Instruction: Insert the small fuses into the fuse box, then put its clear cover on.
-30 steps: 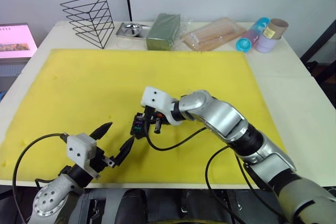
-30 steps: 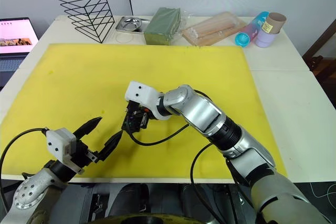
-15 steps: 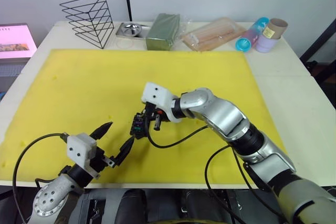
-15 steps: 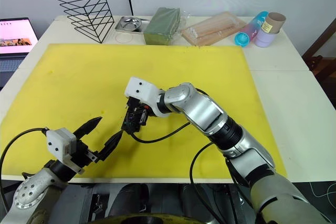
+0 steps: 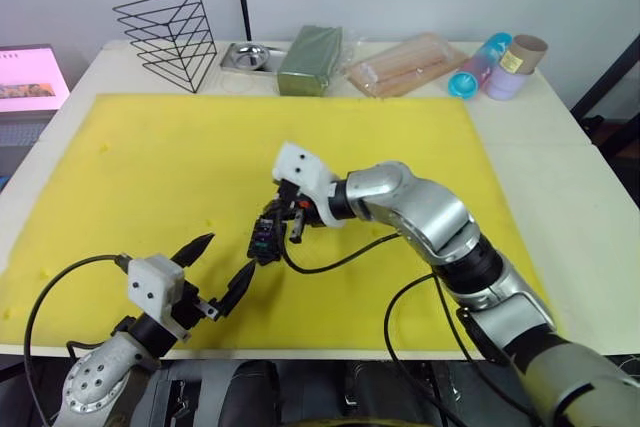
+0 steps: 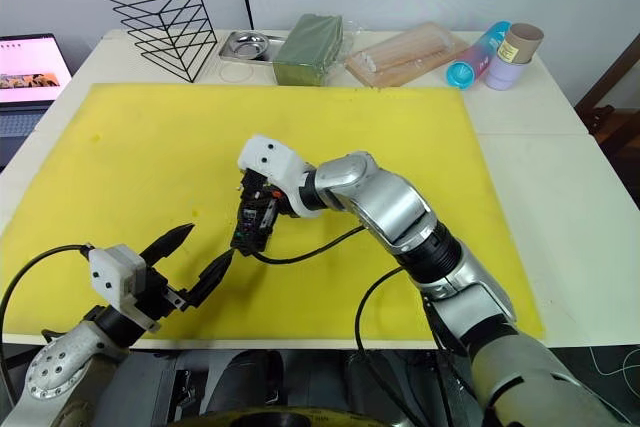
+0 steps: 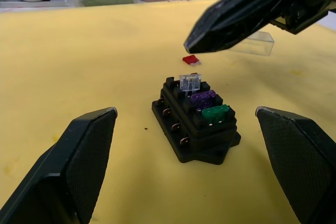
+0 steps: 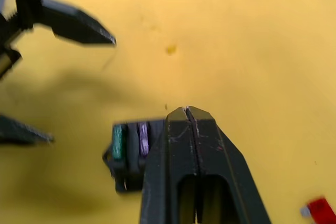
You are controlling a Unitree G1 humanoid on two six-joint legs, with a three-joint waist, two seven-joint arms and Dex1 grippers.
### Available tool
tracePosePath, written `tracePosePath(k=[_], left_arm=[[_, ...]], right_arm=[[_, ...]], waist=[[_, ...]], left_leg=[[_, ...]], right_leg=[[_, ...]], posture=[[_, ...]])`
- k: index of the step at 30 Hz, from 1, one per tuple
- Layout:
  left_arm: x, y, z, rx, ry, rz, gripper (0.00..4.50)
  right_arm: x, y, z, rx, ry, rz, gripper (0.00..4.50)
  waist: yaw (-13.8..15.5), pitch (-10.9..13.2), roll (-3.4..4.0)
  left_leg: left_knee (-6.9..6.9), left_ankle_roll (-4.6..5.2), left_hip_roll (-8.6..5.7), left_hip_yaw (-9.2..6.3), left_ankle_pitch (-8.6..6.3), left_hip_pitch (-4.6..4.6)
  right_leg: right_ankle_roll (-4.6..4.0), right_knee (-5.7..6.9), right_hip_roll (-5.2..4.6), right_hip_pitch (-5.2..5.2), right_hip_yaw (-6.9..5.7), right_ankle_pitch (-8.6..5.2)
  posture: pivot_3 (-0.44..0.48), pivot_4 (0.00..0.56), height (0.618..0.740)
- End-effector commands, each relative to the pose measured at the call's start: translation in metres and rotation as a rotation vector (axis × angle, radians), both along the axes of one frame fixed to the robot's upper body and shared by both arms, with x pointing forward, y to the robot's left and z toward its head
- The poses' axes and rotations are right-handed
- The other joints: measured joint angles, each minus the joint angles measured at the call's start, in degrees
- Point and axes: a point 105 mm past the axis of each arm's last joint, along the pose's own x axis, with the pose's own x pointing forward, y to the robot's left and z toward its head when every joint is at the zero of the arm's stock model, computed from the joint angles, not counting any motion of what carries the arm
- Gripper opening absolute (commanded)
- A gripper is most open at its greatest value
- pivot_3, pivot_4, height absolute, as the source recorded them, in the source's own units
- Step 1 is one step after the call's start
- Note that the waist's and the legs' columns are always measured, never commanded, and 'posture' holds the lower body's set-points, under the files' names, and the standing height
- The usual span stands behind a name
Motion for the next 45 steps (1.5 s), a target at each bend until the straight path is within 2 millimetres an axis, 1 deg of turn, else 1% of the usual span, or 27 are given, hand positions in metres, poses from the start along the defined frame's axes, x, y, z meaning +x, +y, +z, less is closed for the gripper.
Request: tracePosePath(k=[1, 5, 9, 18, 24, 40, 45], left_arm=[[-0.001, -0.002, 0.004, 0.001, -0.024, -0.007, 4.5], [-0.002, -0.001, 0.004, 0.002, -0.024, -0.004, 4.5], [-0.003, -0.003, 0.004, 0.0, -0.024, -0.006, 4.5], [-0.001, -0.003, 0.005, 0.0, -0.029, -0.004, 4.5], [-0.002, -0.003, 0.004, 0.001, -0.027, -0.003, 4.5], [0.0, -0.007, 0.013, 0.001, -0.035, 0.003, 4.5], [0.0, -0.01, 0.017, 0.002, -0.036, 0.004, 4.5]], right_arm=[[0.0, 0.003, 0.006, 0.023, -0.021, 0.002, 0.03], [-0.002, 0.005, 0.002, 0.015, -0.012, 0.01, 0.03], [0.0, 0.004, -0.008, -0.01, -0.003, -0.007, 0.03], [0.0, 0.002, -0.017, -0.029, 0.014, -0.011, 0.03], [-0.005, 0.001, -0.019, -0.041, 0.028, 0.009, 0.03], [-0.009, 0.0, -0.023, -0.062, 0.046, 0.036, 0.03], [-0.007, 0.0, -0.03, -0.087, 0.045, 0.029, 0.03]], waist=[[0.01, 0.0, 0.0], [0.02, 0.0, 0.0], [0.01, 0.0, 0.0], [0.01, 0.0, 0.0], [0.01, 0.0, 0.0], [0.02, 0.0, 0.0], [0.01, 0.0, 0.0]], left_leg=[[0.0, 0.0, 0.0, 0.0, 0.0, 0.0], [0.0, 0.0, -0.01, 0.01, 0.0, 0.0], [0.0, 0.0, 0.0, 0.0, 0.0, 0.0], [0.0, 0.0, 0.0, 0.0, 0.0, 0.0], [0.0, 0.0, 0.0, 0.0, 0.0, 0.0], [0.0, 0.0, 0.0, 0.0, 0.0, 0.0], [0.0, 0.0, 0.0, 0.0, 0.0, 0.0]], right_leg=[[0.0, 0.0, -0.01, 0.0, 0.0, 0.0], [0.0, 0.0, -0.02, 0.0, 0.0, 0.0], [0.0, 0.0, -0.01, 0.0, 0.0, 0.0], [0.0, 0.0, 0.0, 0.0, 0.0, 0.0], [0.0, 0.0, 0.0, 0.0, 0.0, 0.0], [0.0, 0.0, 0.0, 0.0, 0.0, 0.0], [0.0, 0.0, 0.0, 0.0, 0.0, 0.0]], posture=[[0.0, 0.15, 0.74], [0.0, 0.15, 0.74], [0.0, 0.15, 0.74], [0.0, 0.15, 0.74], [0.0, 0.15, 0.74], [0.0, 0.15, 0.74], [0.0, 0.15, 0.74]])
